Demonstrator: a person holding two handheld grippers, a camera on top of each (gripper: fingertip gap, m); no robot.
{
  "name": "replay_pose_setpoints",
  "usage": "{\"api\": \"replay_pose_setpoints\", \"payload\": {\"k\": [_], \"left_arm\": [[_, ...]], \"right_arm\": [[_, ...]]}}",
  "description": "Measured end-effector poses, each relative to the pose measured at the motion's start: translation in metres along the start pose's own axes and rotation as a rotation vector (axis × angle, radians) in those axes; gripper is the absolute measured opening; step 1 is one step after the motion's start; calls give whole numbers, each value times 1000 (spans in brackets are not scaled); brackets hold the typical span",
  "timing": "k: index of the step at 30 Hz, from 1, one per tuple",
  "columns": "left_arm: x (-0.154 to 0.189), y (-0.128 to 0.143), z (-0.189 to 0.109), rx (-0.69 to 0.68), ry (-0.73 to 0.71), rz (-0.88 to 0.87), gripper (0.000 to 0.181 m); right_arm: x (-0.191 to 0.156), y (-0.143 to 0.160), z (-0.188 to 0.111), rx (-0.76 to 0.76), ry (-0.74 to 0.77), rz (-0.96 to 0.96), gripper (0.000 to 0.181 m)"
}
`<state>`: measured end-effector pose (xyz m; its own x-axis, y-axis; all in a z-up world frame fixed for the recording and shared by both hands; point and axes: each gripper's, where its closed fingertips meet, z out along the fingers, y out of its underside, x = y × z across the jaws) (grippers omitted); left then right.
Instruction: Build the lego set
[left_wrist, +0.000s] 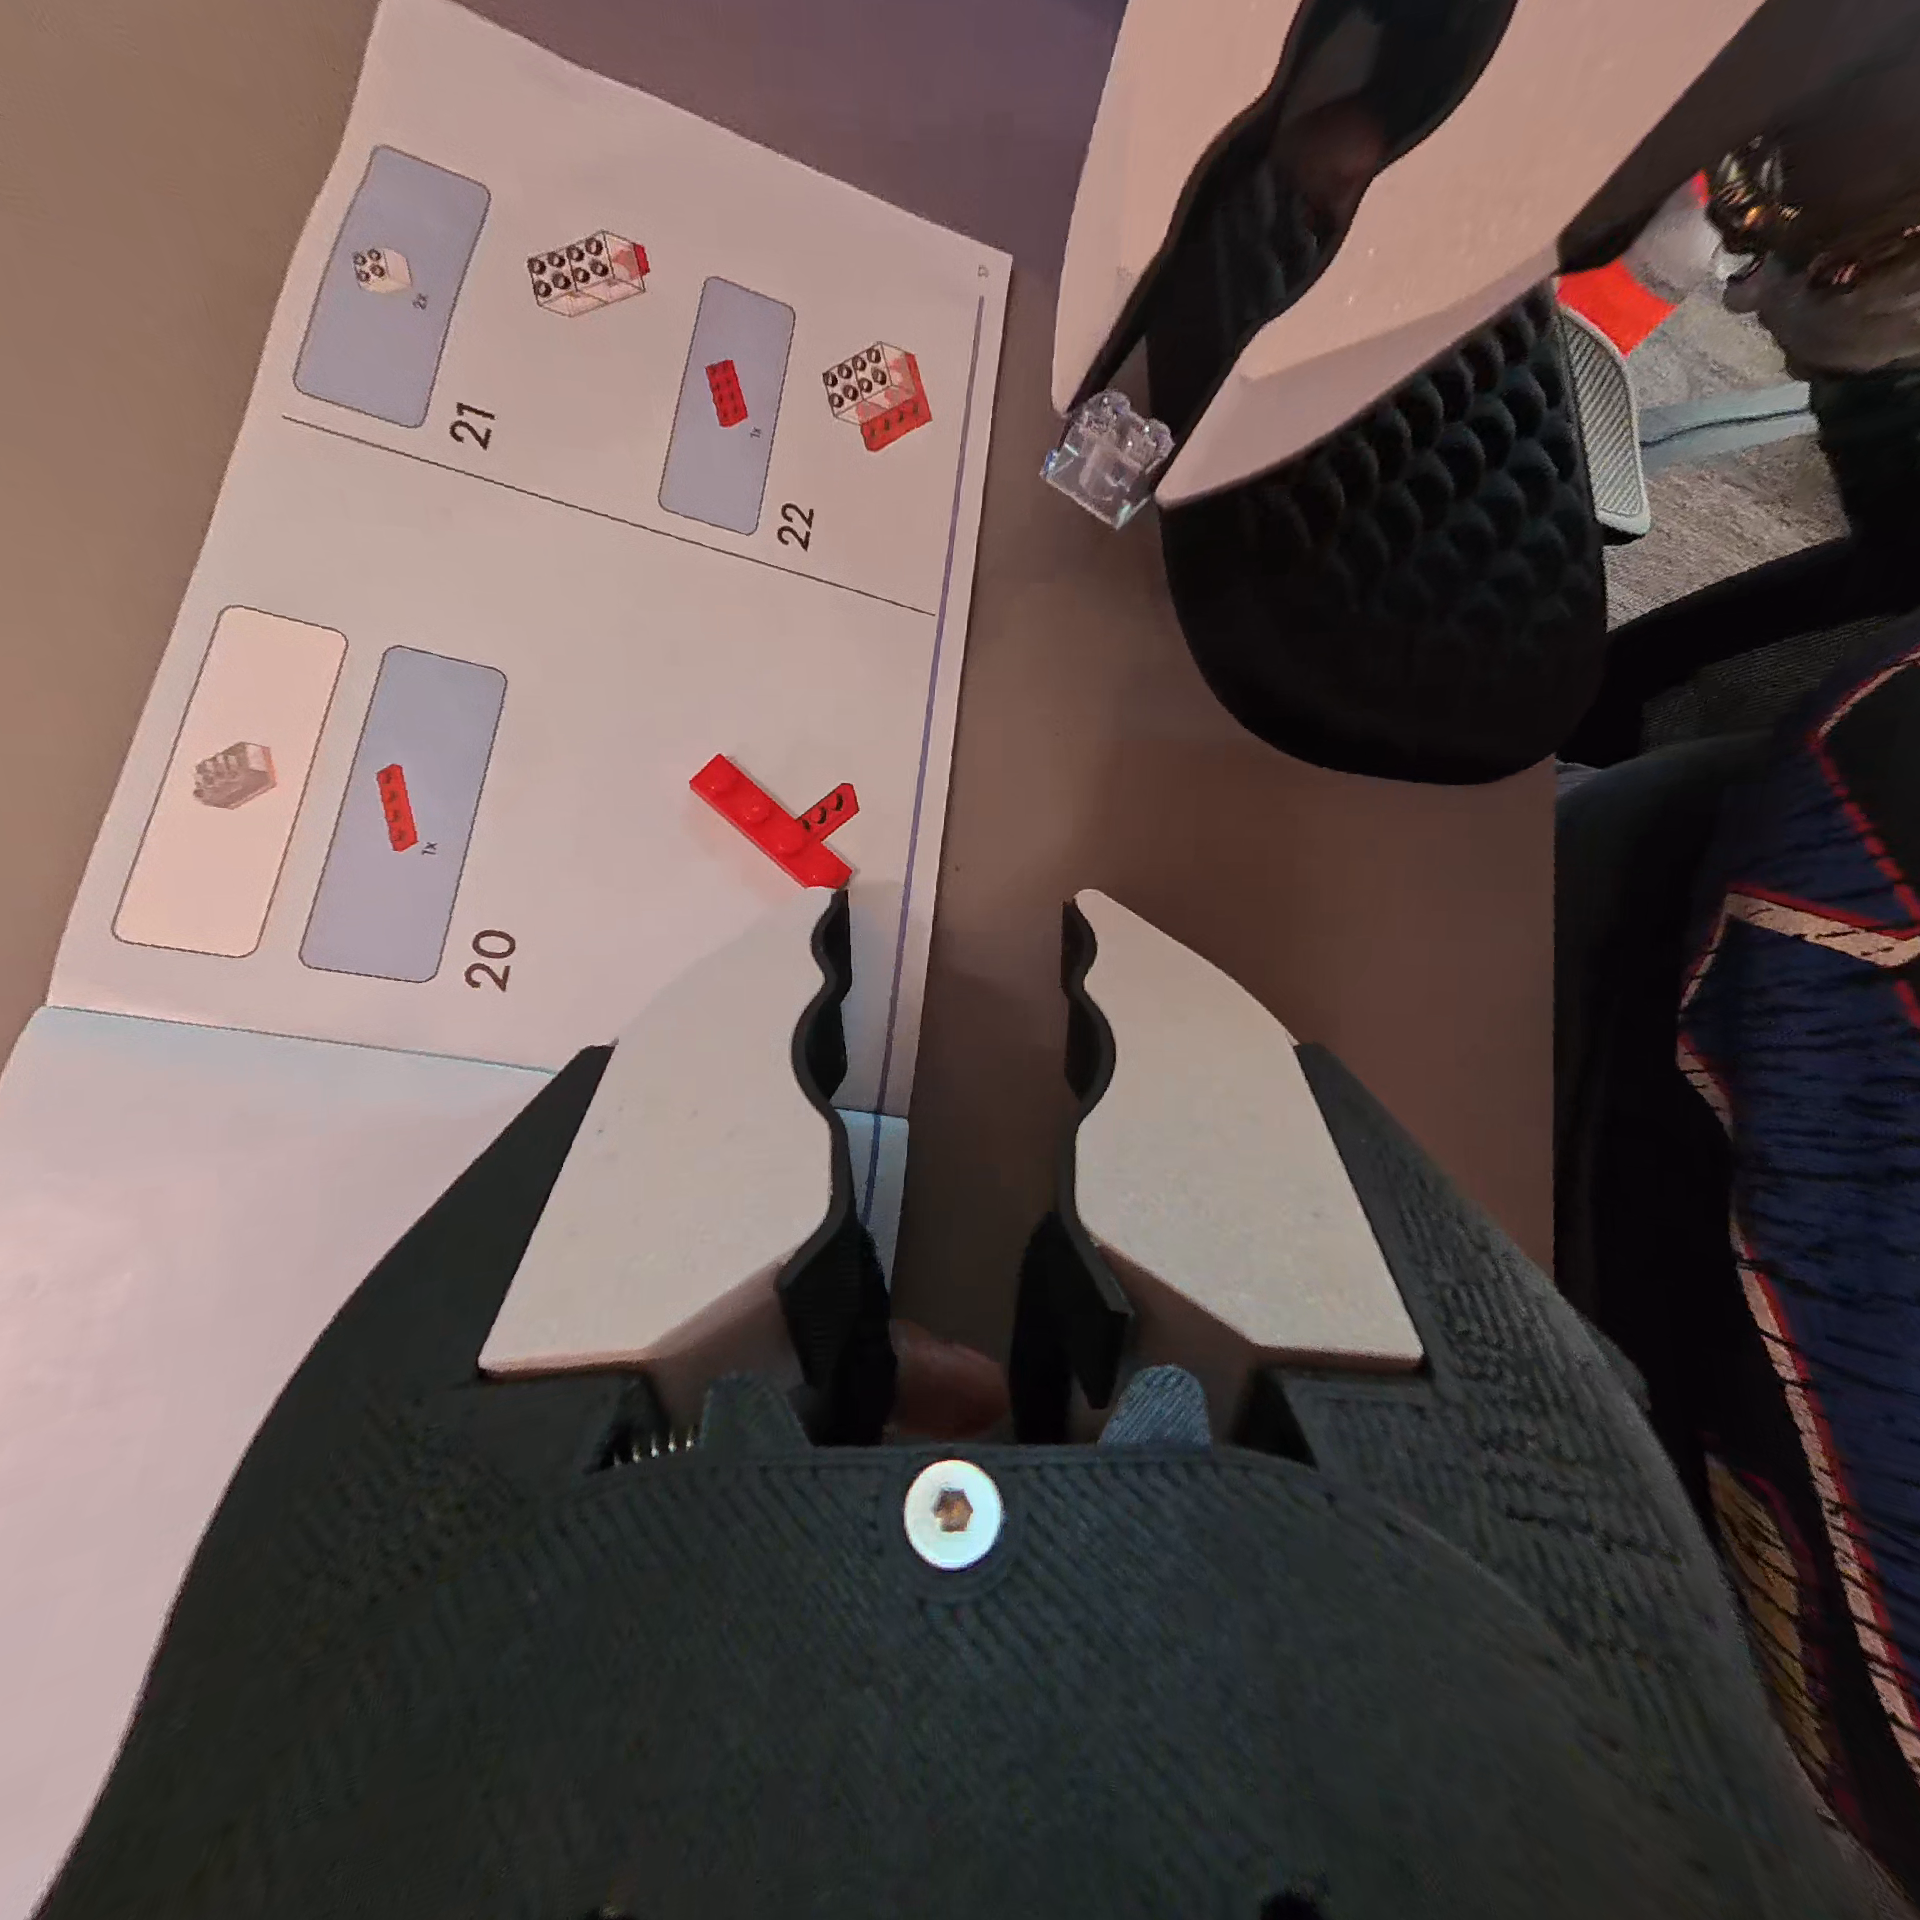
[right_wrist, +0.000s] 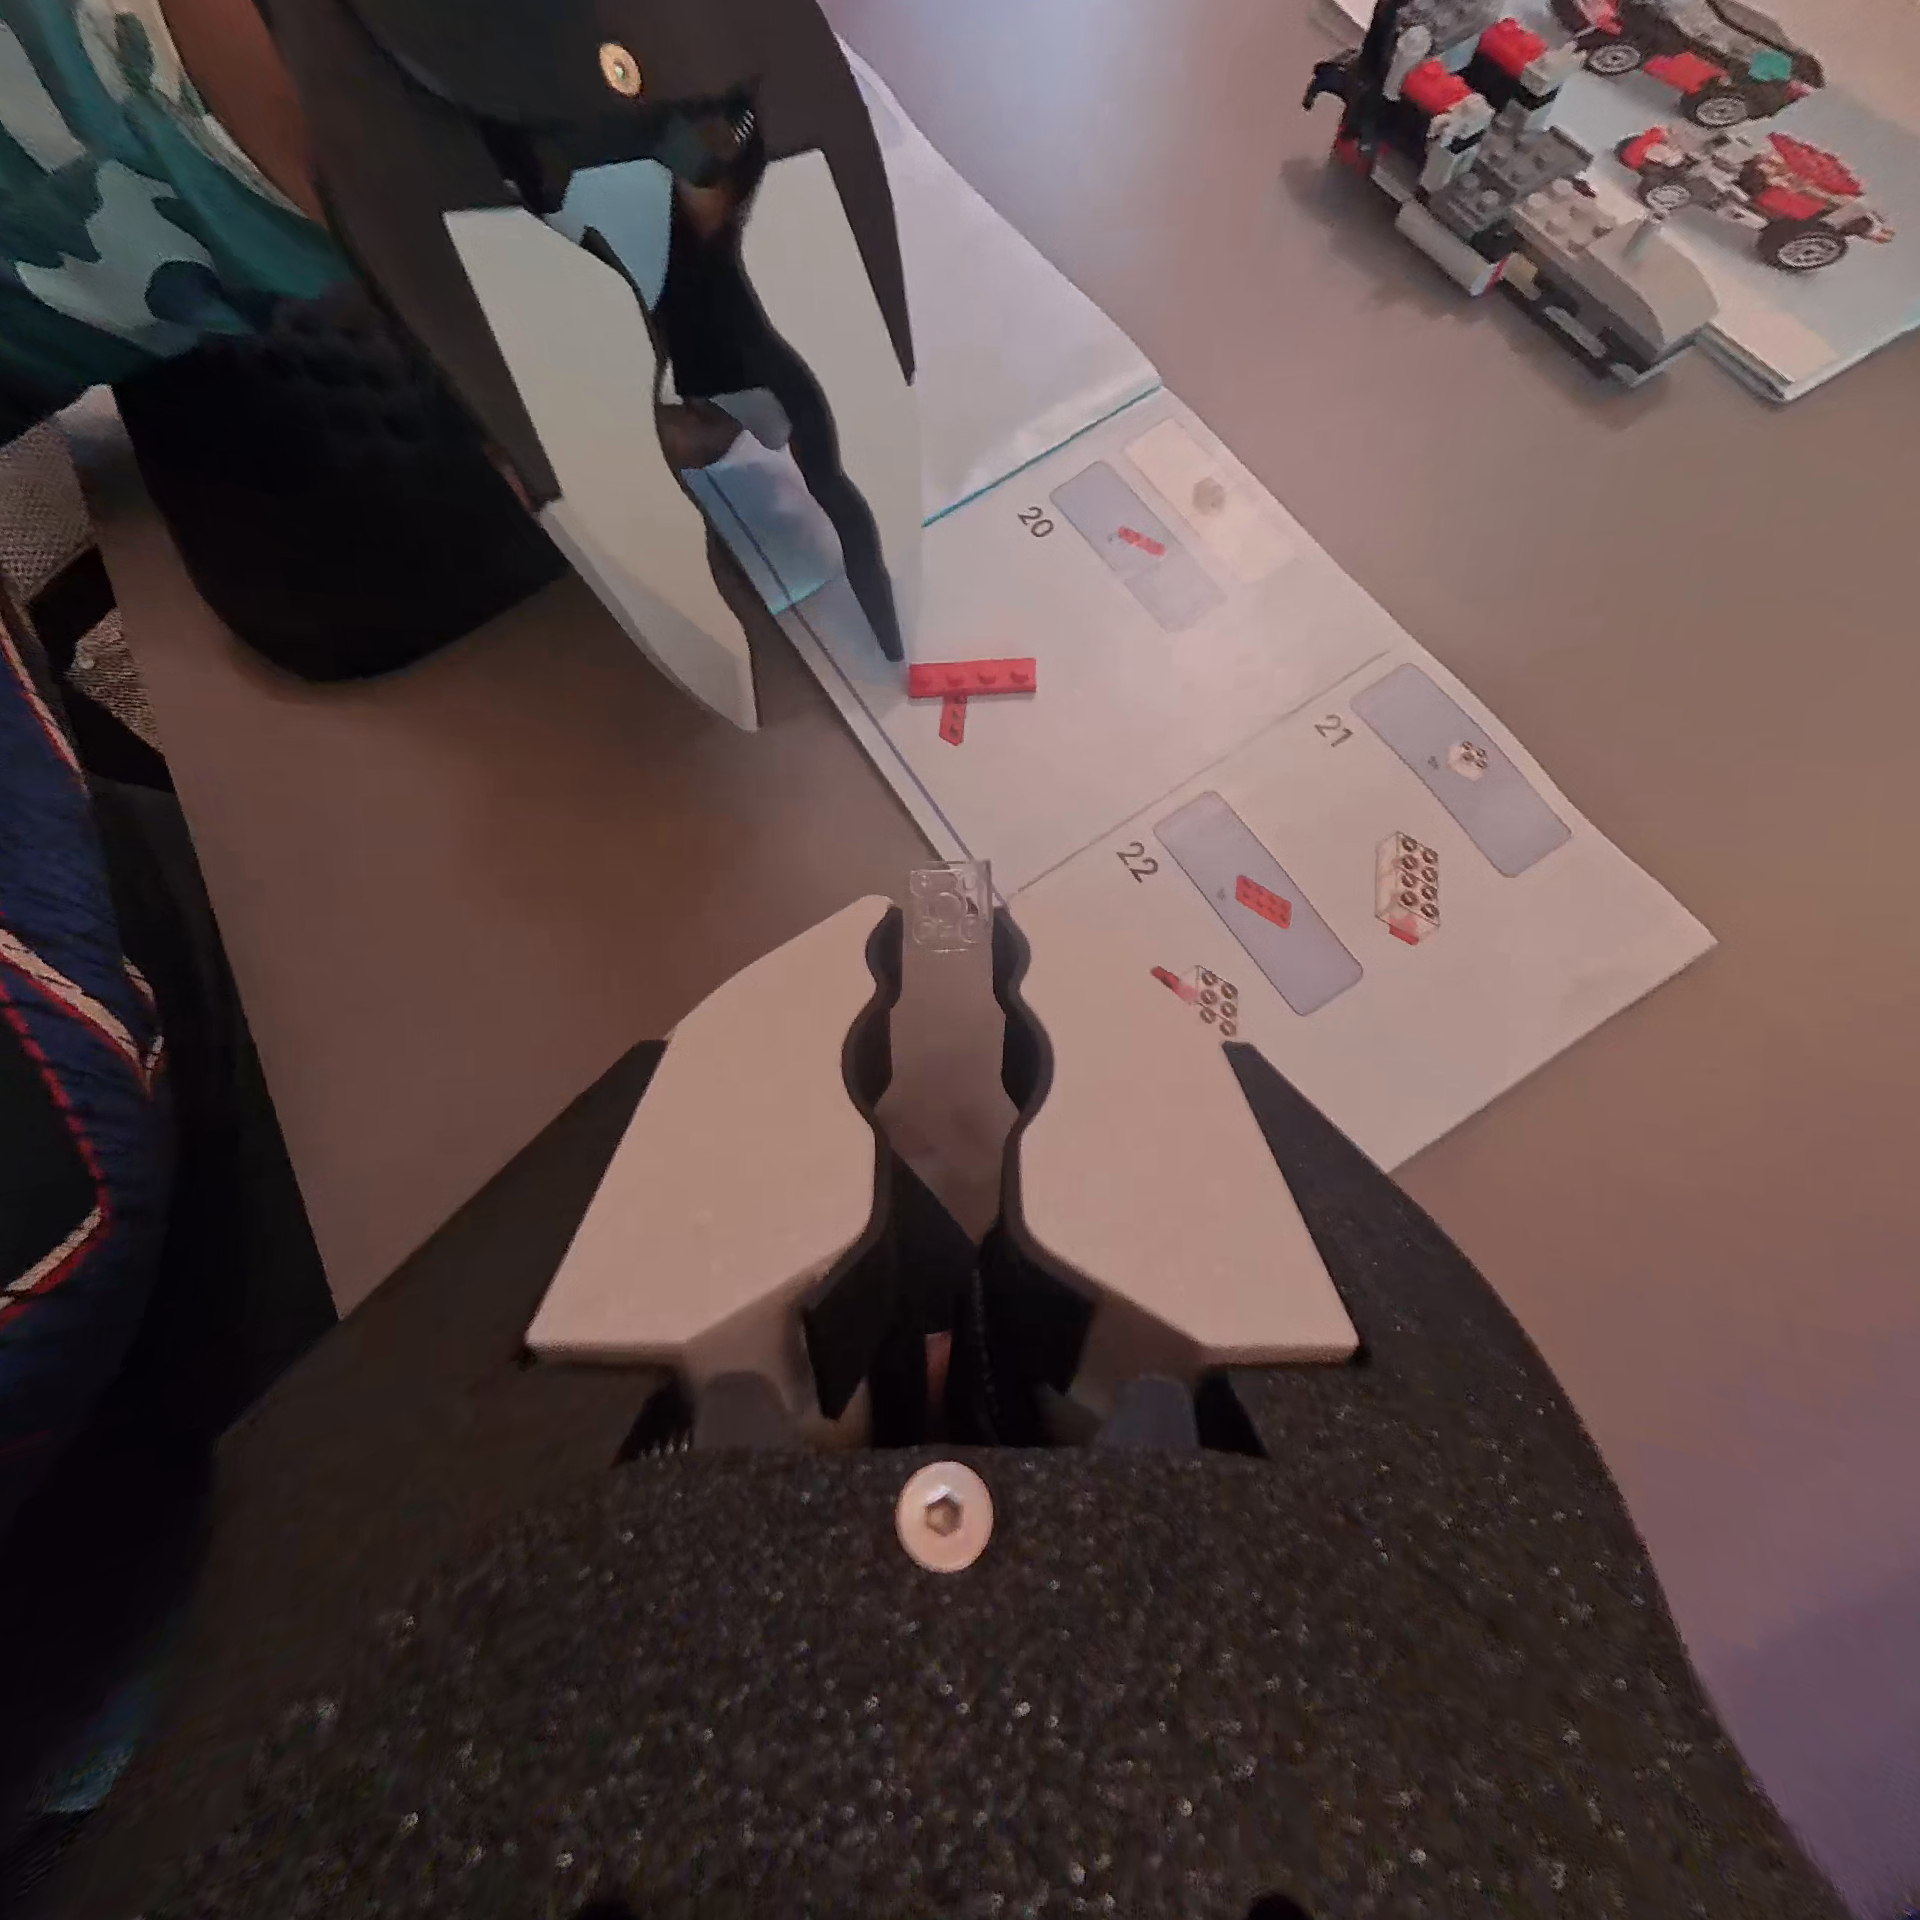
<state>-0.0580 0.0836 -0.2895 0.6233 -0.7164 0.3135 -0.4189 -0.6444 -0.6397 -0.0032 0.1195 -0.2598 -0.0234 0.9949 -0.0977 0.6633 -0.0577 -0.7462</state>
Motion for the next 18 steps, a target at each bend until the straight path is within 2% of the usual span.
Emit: {"api": "replay_pose_setpoints", "payload": {"k": [4, 8, 13, 18], "left_arm": [[-3, -6, -8, 49, 0, 29, 39], [-14, -11, -15, 96, -58, 129, 37], [-23, -18, -16, 164, -126, 197, 20], [-27, -10, -15, 144, -131, 187, 12]], "right_arm": [[5, 2, -1, -10, 18, -21, 16], [10, -3, 6, -21, 32, -65, 17], [8, -10, 28, -77, -22, -119, 16], [9, -15, 48, -181, -39, -198, 17]]}}
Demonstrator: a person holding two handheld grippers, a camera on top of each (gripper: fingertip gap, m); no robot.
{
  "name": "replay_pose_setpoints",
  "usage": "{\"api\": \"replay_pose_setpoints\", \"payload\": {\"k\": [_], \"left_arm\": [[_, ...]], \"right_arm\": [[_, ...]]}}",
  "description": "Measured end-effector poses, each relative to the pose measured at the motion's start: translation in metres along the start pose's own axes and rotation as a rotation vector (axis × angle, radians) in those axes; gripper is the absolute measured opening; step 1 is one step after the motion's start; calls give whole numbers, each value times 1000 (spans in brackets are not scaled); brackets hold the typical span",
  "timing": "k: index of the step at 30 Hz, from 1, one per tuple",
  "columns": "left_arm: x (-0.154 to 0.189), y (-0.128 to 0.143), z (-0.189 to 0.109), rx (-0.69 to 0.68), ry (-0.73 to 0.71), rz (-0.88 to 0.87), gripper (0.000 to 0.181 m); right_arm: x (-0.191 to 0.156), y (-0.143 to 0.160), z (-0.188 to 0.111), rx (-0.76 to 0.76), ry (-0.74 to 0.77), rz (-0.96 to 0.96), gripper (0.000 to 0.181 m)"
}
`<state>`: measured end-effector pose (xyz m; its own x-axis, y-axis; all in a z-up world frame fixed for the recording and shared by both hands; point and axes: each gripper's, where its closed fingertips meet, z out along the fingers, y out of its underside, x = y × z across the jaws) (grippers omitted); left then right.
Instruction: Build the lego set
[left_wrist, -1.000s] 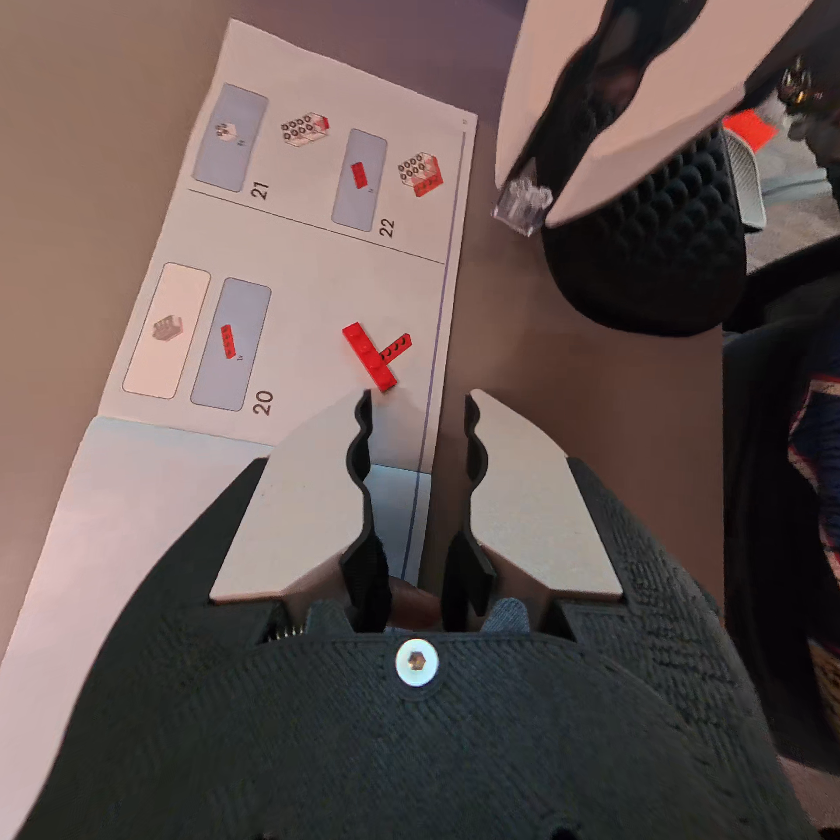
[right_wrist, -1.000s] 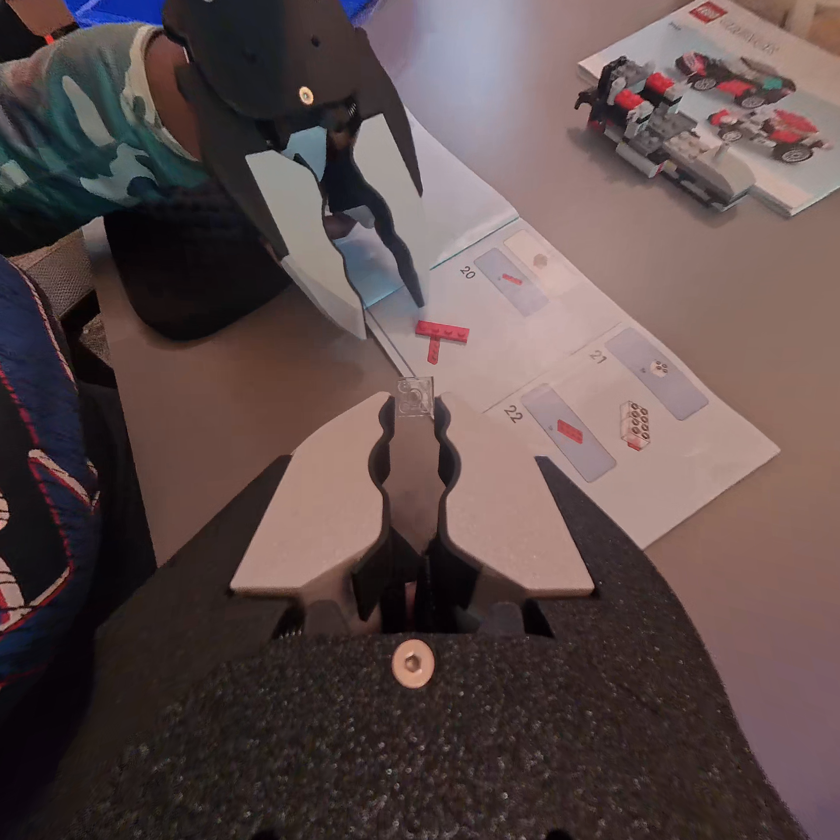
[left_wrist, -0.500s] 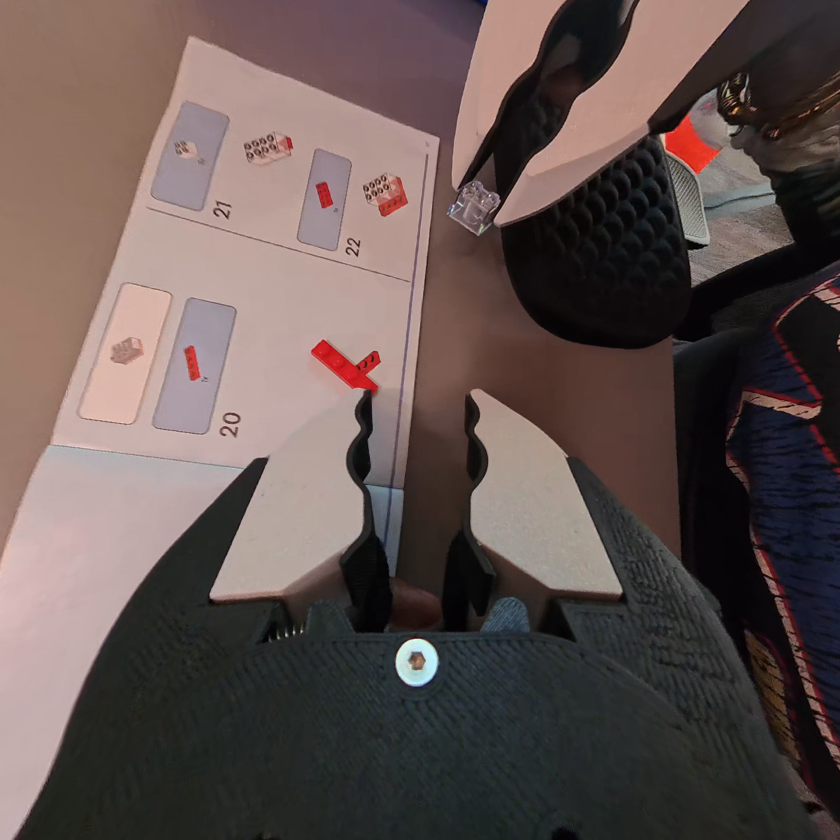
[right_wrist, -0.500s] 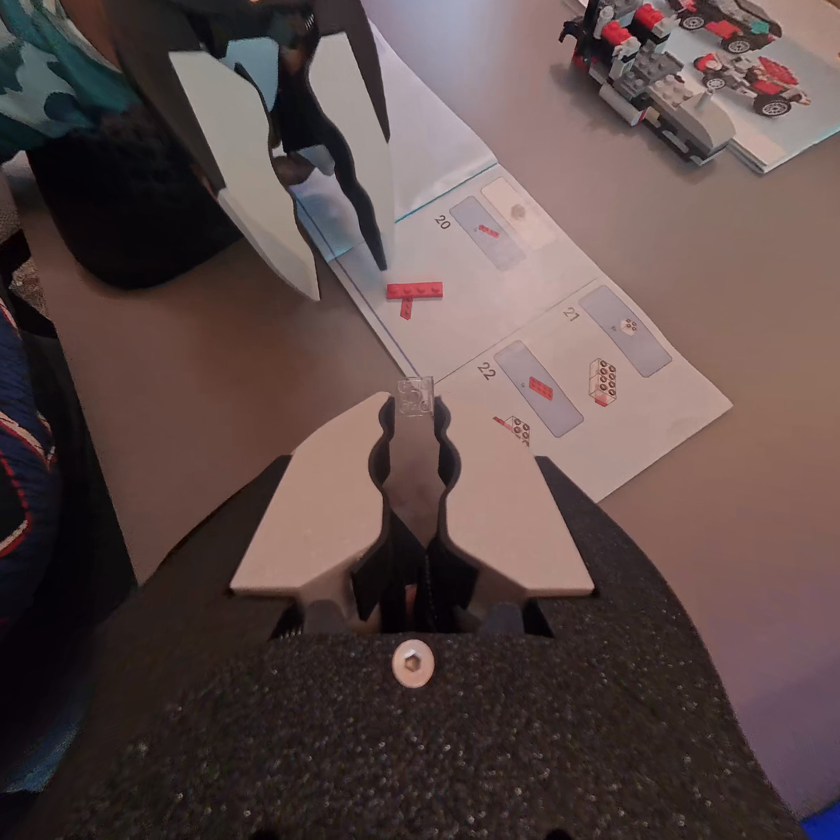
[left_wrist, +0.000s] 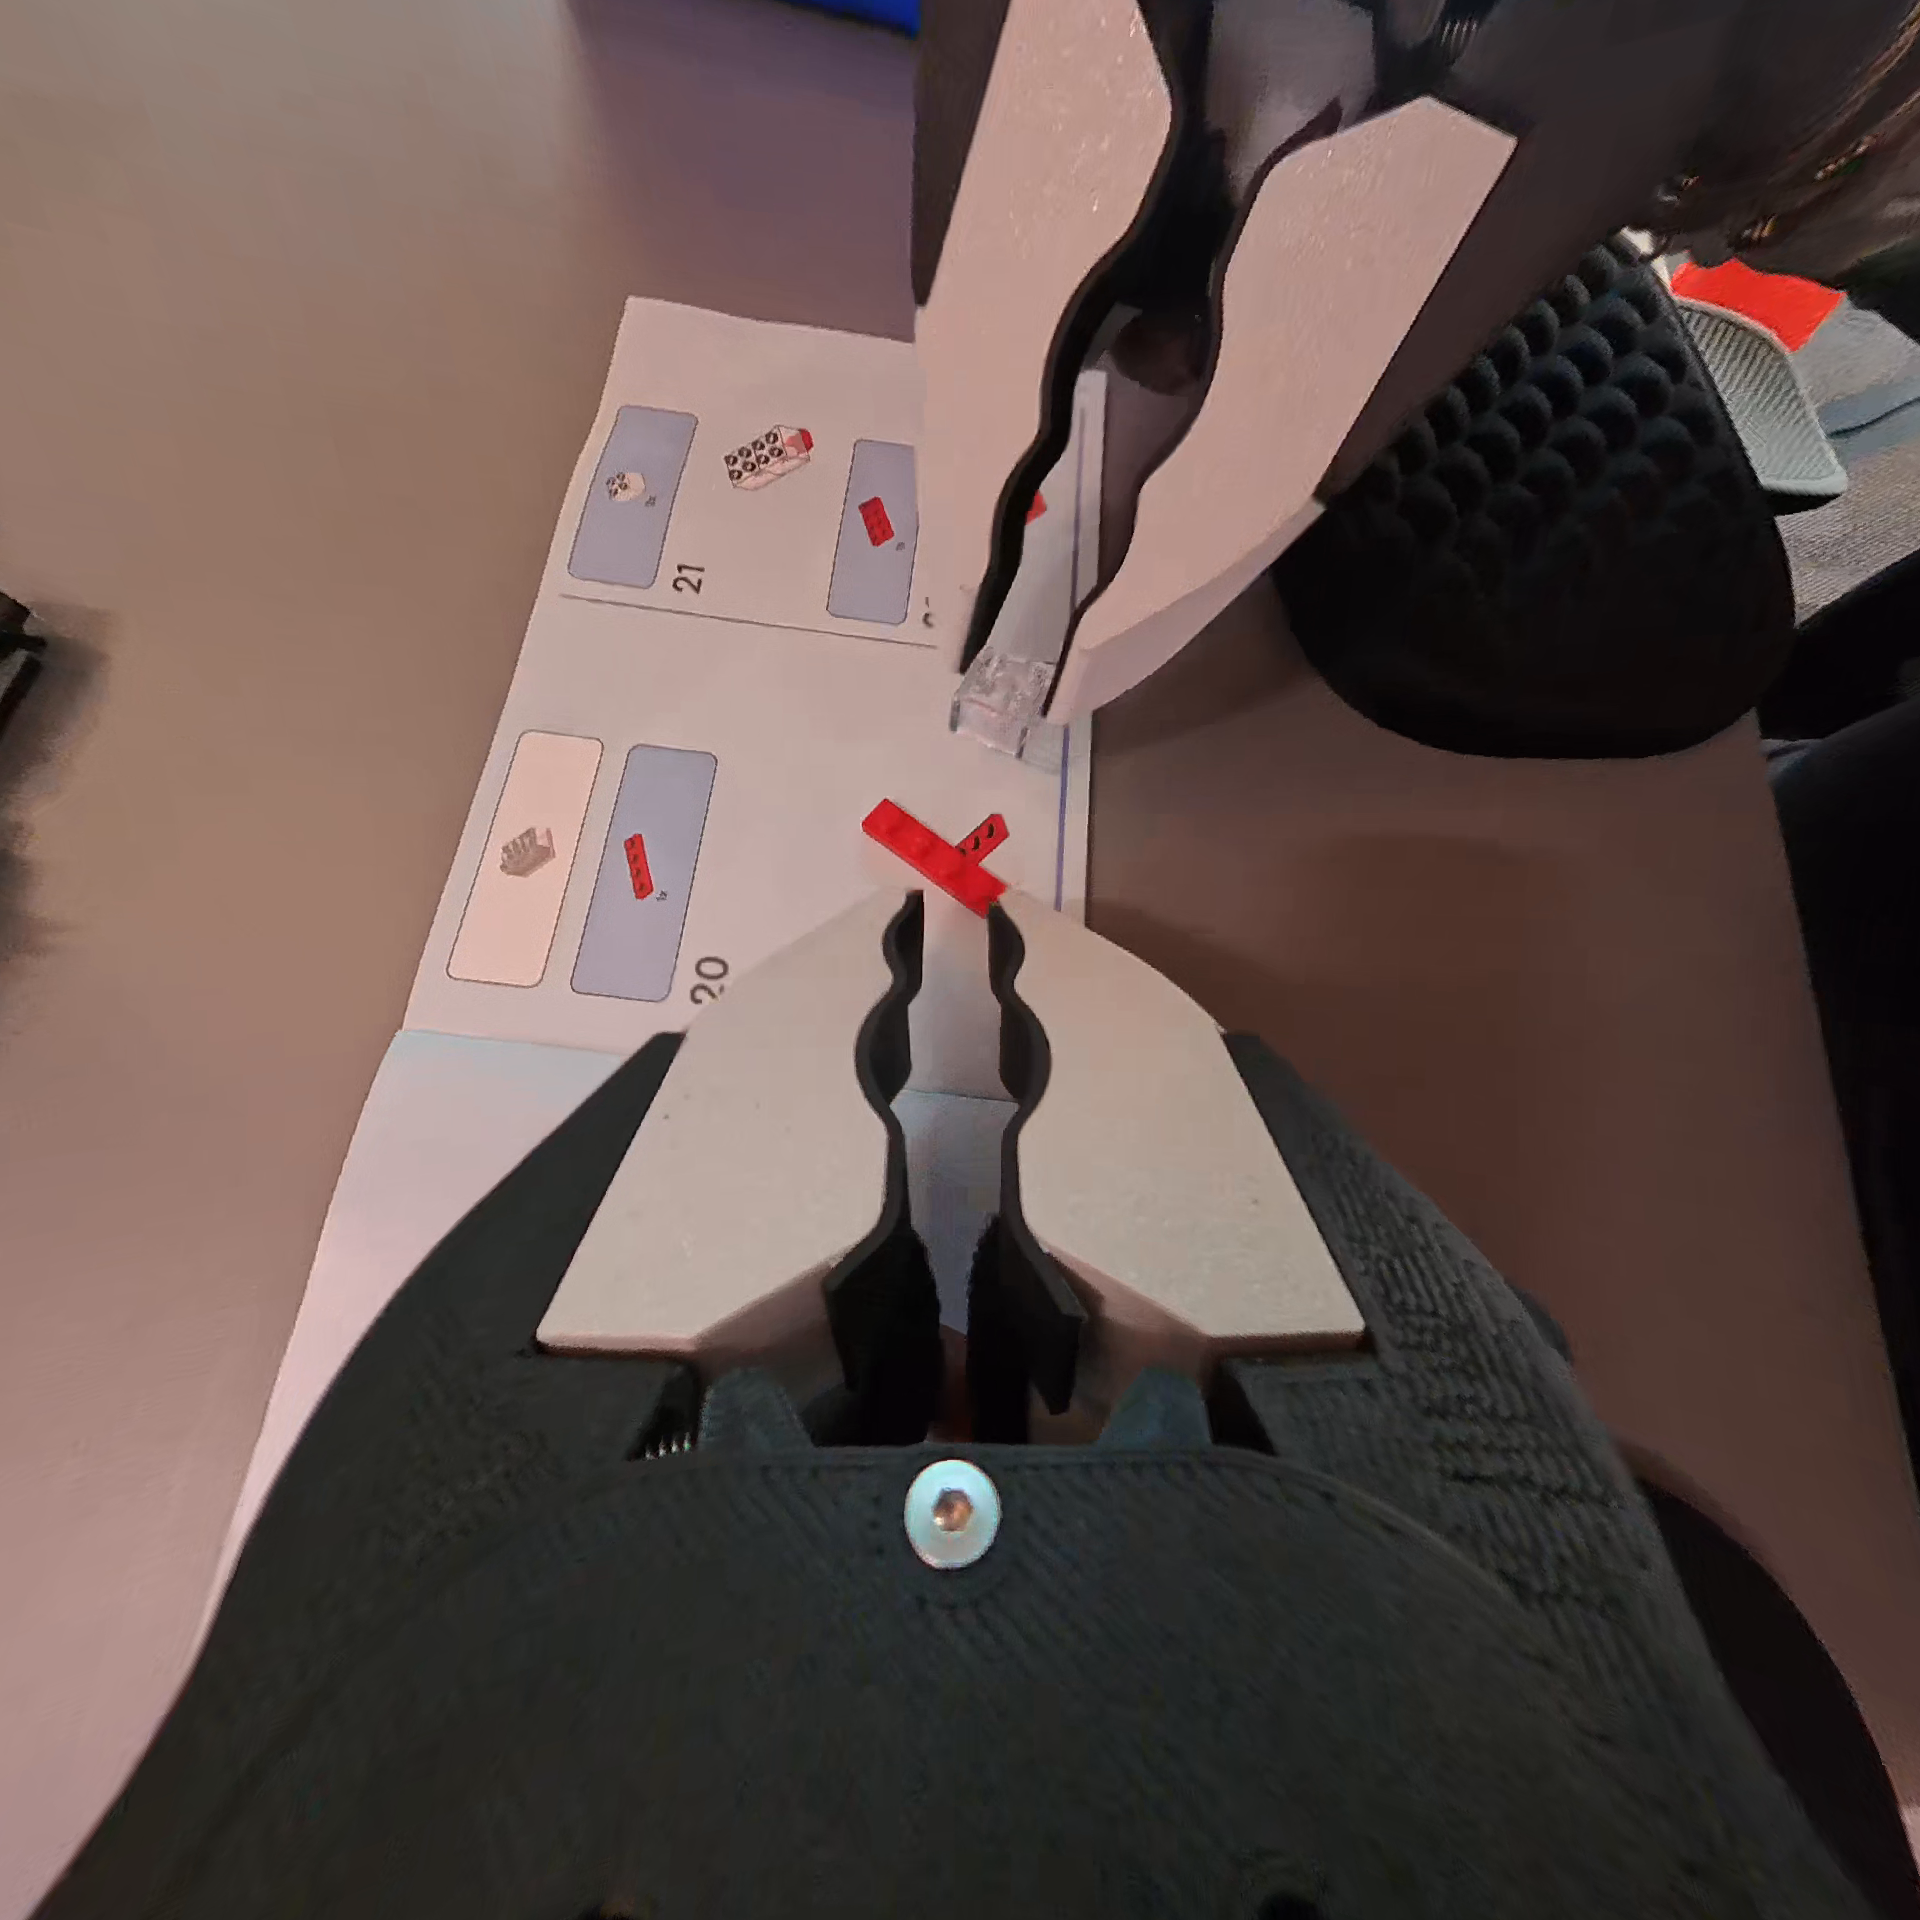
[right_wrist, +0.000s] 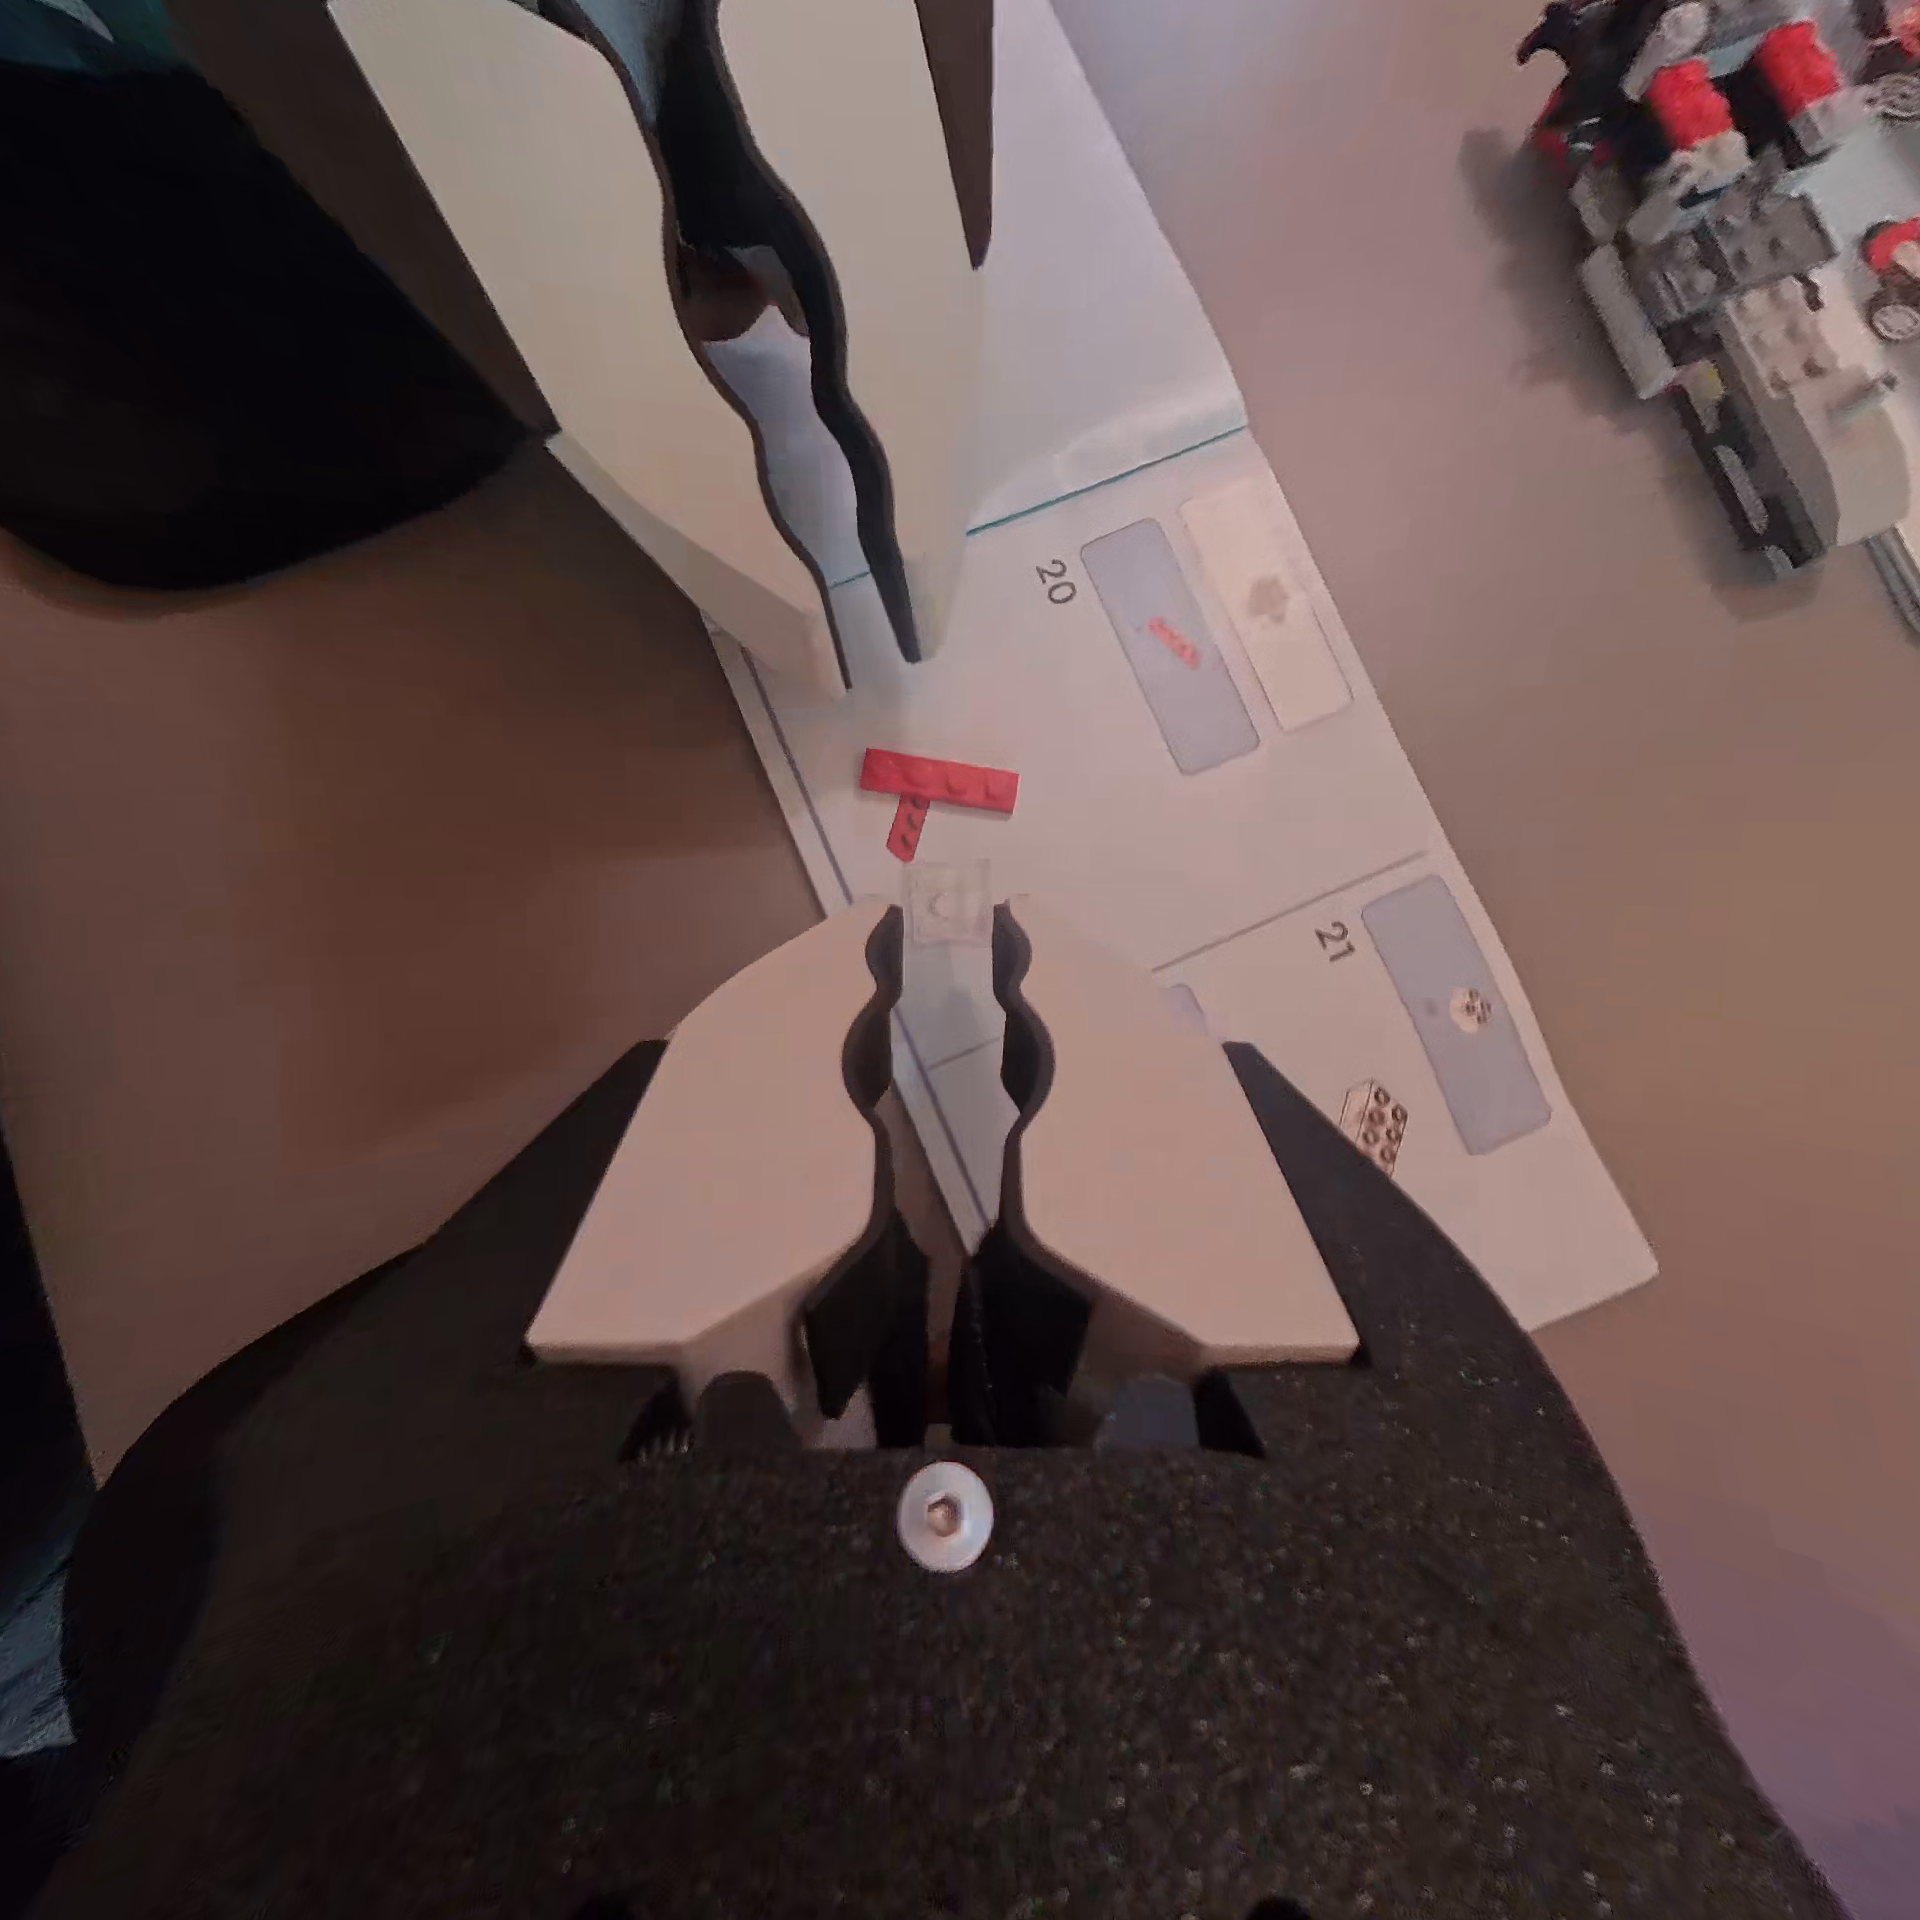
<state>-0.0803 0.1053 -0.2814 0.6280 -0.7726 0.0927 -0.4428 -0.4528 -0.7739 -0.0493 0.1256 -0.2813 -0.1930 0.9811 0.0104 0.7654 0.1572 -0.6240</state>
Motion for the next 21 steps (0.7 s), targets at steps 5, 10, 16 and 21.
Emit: {"api": "replay_pose_setpoints", "payload": {"k": [5, 10, 16, 21], "left_arm": [[2, 7, 1, -9, 30, -37, 11], [3, 9, 0, -7, 42, -51, 11], [4, 8, -1, 8, 52, -72, 11], [5, 8, 1, 6, 60, -87, 11]], "right_arm": [[3, -10, 11, -72, -3, -29, 17], [8, -13, 16, -113, 33, -27, 17], [7, -11, 19, -158, 39, 55, 16], [8, -10, 20, -180, 53, 78, 16]]}}
